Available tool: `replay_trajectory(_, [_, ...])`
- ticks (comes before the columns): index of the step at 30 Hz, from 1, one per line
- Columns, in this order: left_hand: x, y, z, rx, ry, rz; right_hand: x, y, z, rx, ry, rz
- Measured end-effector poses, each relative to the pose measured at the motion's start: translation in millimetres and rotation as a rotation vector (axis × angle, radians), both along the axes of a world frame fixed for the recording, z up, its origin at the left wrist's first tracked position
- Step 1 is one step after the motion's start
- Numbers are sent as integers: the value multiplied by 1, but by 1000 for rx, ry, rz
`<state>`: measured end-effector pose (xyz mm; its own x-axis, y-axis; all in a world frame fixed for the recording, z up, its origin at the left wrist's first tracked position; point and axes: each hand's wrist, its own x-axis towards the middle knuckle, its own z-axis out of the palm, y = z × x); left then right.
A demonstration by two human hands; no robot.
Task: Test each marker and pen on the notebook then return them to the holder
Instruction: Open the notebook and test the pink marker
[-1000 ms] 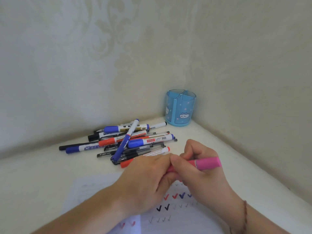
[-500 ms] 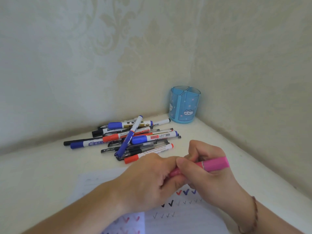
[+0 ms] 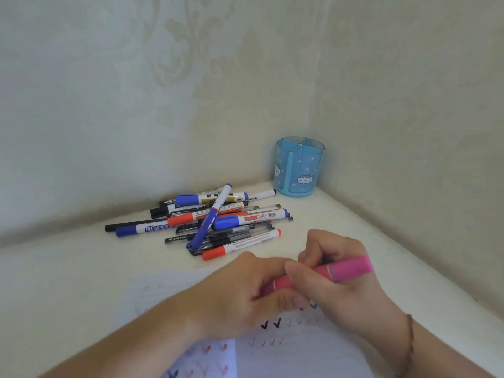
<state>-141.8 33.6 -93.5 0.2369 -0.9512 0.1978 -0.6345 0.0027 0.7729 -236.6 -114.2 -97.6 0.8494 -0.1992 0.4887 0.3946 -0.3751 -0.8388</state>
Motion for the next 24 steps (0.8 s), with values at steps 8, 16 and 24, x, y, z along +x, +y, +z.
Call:
replay_trajectory(8, [17,11,0,177,-94,107,-2,-44,21,539,-31,-64])
replay_trajectory(16, [24,9,2,413,-493,36,-4,-44,13,558,124,44])
replay_trajectory(24, [42,13,-4,298,-579,192,-5,-17,6,272,355,44])
